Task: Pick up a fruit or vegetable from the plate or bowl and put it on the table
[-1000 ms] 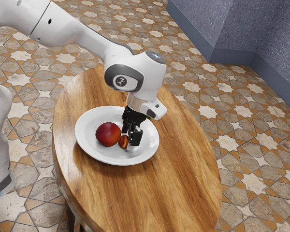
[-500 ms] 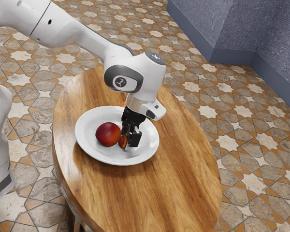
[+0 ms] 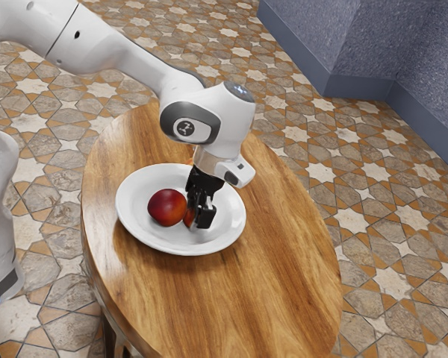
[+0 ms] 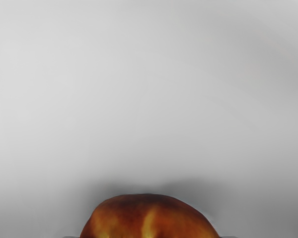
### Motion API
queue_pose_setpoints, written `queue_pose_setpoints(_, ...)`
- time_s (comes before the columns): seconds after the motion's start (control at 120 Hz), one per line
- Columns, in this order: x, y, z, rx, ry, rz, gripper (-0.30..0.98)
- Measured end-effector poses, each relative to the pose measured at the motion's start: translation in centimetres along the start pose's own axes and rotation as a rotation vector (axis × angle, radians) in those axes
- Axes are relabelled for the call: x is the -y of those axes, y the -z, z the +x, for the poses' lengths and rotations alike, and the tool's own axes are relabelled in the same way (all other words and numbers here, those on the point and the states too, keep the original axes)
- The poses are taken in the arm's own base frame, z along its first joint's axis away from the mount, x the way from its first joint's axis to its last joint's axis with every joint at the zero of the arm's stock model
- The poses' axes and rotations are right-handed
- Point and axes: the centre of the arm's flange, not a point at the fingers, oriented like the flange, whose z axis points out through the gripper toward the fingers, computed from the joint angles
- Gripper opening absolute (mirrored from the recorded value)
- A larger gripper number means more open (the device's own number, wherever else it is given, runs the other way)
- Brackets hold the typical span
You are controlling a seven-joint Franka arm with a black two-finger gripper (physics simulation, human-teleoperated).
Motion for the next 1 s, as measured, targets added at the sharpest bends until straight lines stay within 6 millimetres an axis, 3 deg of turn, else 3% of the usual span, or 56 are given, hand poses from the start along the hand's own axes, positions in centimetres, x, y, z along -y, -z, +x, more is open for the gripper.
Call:
queue_pose_setpoints(0.225,0.05,-0.05,-0.01,0.0,0.003,0.005,0.23)
queue_pose_setpoints(1.0,0.08,0.17,0.07,-0.006,0.012,0.009,0.23)
